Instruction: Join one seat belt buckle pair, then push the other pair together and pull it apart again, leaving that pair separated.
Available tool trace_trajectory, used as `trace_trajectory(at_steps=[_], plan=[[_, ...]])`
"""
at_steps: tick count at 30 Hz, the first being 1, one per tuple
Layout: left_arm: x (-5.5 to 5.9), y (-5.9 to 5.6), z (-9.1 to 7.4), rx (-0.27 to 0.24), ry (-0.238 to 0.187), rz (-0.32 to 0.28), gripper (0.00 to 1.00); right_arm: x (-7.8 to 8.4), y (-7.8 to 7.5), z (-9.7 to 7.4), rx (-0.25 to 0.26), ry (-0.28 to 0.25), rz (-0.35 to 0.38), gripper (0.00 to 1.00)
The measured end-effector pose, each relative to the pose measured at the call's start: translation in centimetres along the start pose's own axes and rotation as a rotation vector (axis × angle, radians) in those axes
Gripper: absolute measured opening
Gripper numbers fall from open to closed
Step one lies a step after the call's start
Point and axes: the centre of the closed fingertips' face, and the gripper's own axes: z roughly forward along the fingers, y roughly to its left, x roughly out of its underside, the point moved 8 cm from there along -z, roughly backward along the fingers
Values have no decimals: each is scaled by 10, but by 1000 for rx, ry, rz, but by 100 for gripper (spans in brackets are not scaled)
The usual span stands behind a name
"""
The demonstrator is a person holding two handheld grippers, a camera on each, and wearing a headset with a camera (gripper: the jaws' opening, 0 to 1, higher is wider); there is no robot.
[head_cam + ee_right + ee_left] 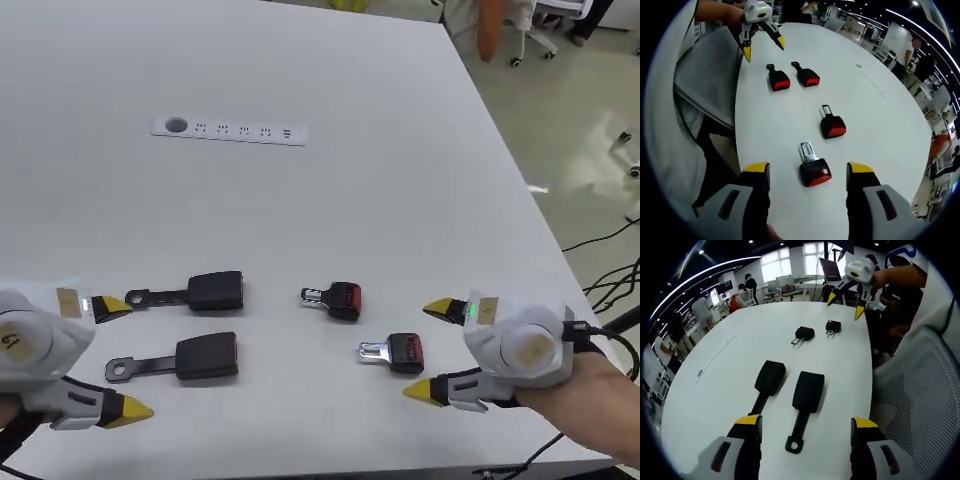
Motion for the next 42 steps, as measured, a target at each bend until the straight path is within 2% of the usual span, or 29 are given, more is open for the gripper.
trace_trajectory(at_steps=[7,15,23,30,32,38,42], plan=[[-9,2,15,46,16,13,63,6,-5,11,-51,29,-21,55],[-17,6,33,80,33,28,60,9,-10,21,-95,65,-46,48],[-10,8,54,127,67,33,52,17,-20,33,-136,106,-69,45],[-7,11,61,161,84,18,51,22,-28,43,-173,126,-71,43],[-9,11,61,164,89,17,51,24,-30,45,-188,139,-97,42],[-9,14,65,169,88,38,49,26,-32,46,-221,162,-118,42],[-11,16,68,173,92,47,47,28,-31,49,-237,174,-113,37]])
